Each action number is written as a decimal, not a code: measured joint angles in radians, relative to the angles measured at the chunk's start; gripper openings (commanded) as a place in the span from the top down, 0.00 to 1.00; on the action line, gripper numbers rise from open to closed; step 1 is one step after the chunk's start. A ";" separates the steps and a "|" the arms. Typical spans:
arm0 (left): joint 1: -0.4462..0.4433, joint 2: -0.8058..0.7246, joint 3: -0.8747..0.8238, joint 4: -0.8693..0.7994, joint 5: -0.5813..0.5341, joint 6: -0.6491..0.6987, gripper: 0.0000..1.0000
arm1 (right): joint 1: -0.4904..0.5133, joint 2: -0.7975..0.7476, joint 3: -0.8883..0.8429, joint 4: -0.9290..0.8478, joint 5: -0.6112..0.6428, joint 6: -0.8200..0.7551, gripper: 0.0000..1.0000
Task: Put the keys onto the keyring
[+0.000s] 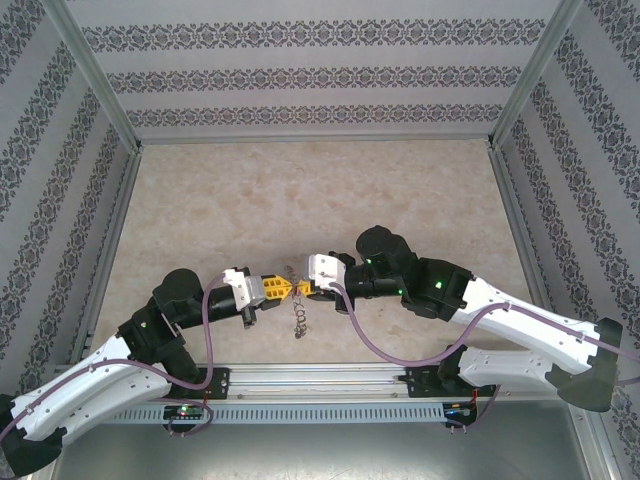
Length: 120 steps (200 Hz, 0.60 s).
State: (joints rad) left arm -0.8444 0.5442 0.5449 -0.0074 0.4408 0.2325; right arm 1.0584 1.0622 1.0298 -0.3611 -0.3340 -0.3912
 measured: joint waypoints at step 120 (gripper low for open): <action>0.000 -0.001 0.002 0.001 0.000 0.000 1.00 | -0.001 -0.001 0.005 -0.002 -0.008 0.027 1.00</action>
State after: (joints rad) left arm -0.8448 0.5434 0.5468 -0.0067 0.4408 0.2325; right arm 1.0576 1.0611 1.0348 -0.3626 -0.3416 -0.3641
